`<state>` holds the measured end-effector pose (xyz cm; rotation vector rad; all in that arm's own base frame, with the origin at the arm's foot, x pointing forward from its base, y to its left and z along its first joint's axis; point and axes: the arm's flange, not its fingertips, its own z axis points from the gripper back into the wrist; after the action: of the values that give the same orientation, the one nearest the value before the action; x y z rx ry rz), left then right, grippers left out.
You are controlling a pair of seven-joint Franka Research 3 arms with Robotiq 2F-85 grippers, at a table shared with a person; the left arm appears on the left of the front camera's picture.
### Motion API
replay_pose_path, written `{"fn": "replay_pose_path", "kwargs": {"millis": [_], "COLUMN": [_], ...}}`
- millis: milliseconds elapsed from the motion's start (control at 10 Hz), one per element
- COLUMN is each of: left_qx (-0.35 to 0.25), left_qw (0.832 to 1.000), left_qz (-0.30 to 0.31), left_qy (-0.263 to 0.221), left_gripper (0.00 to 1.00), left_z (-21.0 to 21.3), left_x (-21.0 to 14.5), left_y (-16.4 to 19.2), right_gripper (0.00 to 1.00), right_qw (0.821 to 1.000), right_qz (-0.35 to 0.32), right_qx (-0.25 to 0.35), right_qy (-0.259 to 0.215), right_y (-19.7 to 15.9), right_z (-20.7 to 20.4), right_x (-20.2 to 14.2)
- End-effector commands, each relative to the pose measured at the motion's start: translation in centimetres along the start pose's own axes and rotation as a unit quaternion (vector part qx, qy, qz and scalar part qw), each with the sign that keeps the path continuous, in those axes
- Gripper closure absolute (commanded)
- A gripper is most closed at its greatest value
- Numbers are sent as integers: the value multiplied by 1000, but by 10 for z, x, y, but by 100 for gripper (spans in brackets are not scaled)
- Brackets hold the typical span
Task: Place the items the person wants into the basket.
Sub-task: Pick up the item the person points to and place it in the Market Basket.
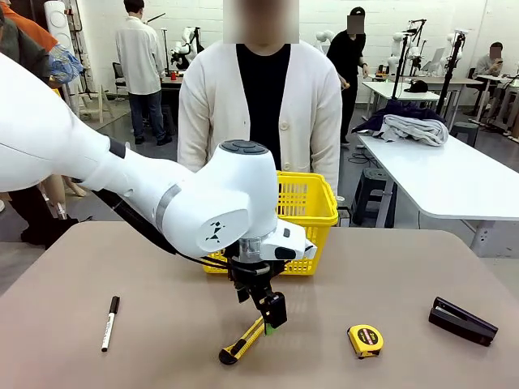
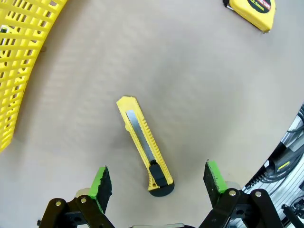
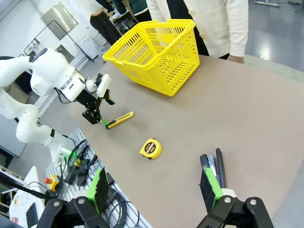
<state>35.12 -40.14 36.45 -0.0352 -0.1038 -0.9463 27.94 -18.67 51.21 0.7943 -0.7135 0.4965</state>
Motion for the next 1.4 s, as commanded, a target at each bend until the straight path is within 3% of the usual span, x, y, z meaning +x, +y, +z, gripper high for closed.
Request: {"fn": "replay_pose_path", "kwargs": {"millis": [0,600,1300], "left_qx": [-19,-32,-15], "left_qw": [999,999,999], "left_qz": [-4,-5,-3], "left_qy": [-27,20,39], "left_gripper": [0,0,0], "left_z": [-10,-37,-51], "left_x": [-5,0,4], "left_y": [7,12,19], "right_gripper": [0,0,0], "right_qw": [1000,1000,1000], "right_qz": [6,6,6], "right_qx": [7,7,7], "right_qy": [-14,-14,-14], "right_y": [-1,-1,-1], "right_z": [0,0,0], "right_x": [2,2,2]}}
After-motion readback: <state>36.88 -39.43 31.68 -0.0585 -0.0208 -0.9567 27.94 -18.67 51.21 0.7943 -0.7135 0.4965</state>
